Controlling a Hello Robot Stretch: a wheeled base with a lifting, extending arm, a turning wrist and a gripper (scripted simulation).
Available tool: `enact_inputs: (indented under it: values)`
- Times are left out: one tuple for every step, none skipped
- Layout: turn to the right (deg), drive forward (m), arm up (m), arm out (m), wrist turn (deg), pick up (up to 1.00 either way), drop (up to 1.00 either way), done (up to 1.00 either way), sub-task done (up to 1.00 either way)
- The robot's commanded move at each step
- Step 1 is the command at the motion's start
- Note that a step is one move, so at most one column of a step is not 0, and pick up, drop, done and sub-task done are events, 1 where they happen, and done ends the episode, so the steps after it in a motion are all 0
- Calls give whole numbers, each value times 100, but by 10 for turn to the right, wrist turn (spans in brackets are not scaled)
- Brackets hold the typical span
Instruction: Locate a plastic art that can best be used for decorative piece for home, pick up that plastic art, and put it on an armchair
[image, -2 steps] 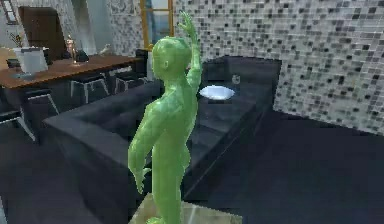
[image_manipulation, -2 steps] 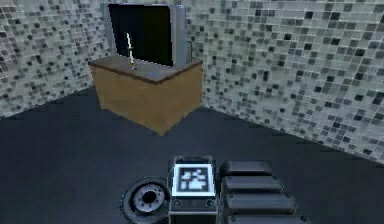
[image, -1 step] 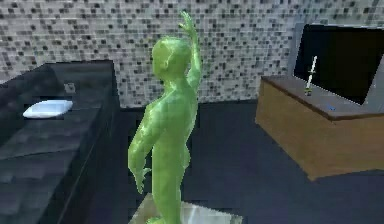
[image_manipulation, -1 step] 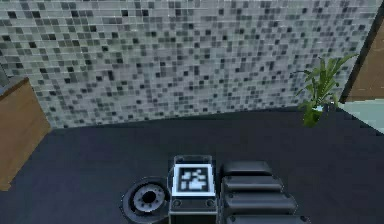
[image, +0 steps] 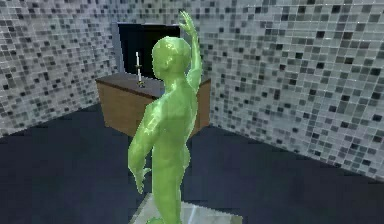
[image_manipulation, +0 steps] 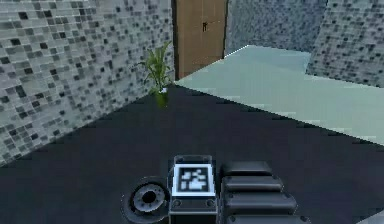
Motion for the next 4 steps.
enact_inputs:
  values:
    - [30,0,0,0,0,0,0,0,0]
    - [450,0,0,0,0,0,0,0,0]
    - [450,0,0,0,0,0,0,0,0]
    - [450,0,0,0,0,0,0,0,0]
